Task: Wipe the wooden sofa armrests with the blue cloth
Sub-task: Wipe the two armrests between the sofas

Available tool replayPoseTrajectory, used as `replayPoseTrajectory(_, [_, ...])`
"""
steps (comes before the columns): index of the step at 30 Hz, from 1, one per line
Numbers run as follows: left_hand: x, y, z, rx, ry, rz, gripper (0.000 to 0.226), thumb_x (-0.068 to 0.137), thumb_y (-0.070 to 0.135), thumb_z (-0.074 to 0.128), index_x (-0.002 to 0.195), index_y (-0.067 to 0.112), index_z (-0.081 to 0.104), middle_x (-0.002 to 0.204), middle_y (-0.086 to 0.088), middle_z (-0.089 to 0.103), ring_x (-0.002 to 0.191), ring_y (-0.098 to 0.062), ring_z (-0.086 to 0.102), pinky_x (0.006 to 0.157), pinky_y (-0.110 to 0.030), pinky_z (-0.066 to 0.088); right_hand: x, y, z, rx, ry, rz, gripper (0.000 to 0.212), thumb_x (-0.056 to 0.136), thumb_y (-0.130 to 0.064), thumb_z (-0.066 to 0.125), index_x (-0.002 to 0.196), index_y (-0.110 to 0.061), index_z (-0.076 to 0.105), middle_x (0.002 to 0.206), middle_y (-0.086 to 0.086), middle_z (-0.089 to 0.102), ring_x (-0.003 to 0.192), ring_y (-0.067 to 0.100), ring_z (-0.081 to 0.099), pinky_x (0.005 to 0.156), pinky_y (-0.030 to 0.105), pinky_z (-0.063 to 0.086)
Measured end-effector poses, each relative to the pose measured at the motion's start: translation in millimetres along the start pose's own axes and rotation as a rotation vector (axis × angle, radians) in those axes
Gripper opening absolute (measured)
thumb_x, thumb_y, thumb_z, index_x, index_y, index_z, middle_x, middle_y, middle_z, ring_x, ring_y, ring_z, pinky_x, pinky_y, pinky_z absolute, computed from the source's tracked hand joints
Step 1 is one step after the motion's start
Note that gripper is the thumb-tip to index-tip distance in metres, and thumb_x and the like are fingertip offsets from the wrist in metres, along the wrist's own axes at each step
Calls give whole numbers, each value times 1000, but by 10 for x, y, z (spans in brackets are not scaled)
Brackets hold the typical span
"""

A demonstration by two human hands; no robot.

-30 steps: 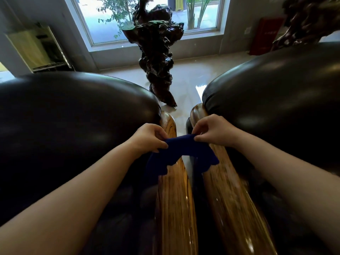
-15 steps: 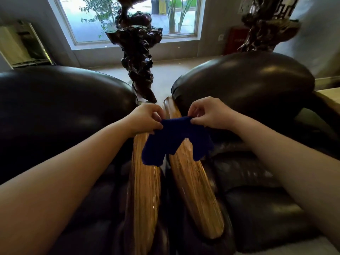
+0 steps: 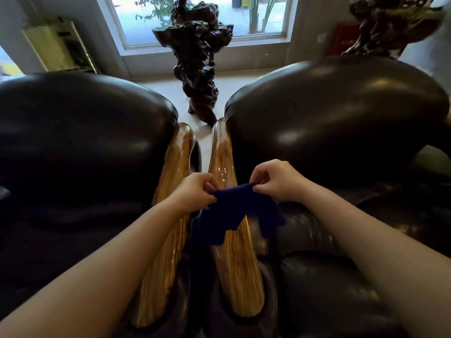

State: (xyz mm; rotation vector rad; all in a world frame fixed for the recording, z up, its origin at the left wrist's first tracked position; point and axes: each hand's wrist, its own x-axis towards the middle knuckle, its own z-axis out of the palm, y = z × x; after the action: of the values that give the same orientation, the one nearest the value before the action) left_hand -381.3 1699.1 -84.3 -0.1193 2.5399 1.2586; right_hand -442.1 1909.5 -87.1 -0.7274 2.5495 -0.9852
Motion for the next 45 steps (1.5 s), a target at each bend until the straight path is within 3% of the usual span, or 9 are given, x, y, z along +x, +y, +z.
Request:
replayPoseTrajectory(9, [510,-163,180,199,166,88,22,79,2,60,88,23,60,86,9,60,81,-4,58,62,-17,46,404,399,96,0,54,-47,11,79,-14,65,82,-25,63,83,-8,62,77,7,61,62,20,49])
replayPoseTrajectory(19, [1115,-1269,832,294,182,61,22,77,1,61,80,22,55,91,9,50,88,-10,53,65,-15,40,829,1376,1405,68,10,107,21,79,-17,66,78,-34,55,86,-12,56,79,3,56,61,15,43])
replayPoseTrajectory(23, [1096,-1531,1006,250,129,-23,7,78,27,66,77,27,59,82,12,53,78,-5,56,63,-16,43,775,1529,1657,137,-14,205,15,80,-24,66,96,-25,64,90,-15,56,84,2,54,67,15,41])
replayPoseTrajectory(26, [1050,-1613,1166,243,331,-4,15,86,37,52,93,27,60,91,8,62,80,-4,58,69,-20,47,736,1541,1775,88,165,190,24,87,-23,55,110,-23,61,109,-10,61,102,6,53,86,24,43])
replayPoseTrajectory(27, [1030,-1645,1268,321,402,43,22,88,33,49,105,25,59,101,5,63,90,-5,58,78,-21,47,725,1540,1852,2,238,177,29,89,-24,51,117,-22,58,123,-9,57,114,8,49,96,29,40])
replayPoseTrajectory(29, [995,-1722,1517,453,483,110,37,91,24,44,128,19,48,127,0,56,118,-12,50,102,-31,40,718,1532,2055,-96,279,176,48,93,-30,41,139,-24,32,149,-12,23,138,9,19,111,36,19])
replayPoseTrajectory(32, [1099,-1840,1757,438,541,30,50,93,24,31,141,17,21,153,-3,24,143,-16,13,116,-39,9,802,1560,2338,-34,285,265,61,94,-42,26,137,-34,-17,146,-16,-20,137,4,-18,112,38,-2])
replayPoseTrajectory(36, [1523,-1907,1759,417,639,-122,60,92,38,16,142,21,-13,152,3,-18,141,-14,-18,114,-45,-5,1043,1614,2404,-107,434,283,64,91,-54,14,135,-31,-26,149,-11,-25,138,7,-21,114,37,0])
replayPoseTrajectory(45, [2462,-1831,1179,416,606,-81,61,92,41,13,142,21,-15,153,2,-20,142,-16,-16,115,-49,-1,1992,1631,2076,-244,439,243,62,93,-48,13,139,-29,-23,154,-4,-20,141,10,-18,116,36,2])
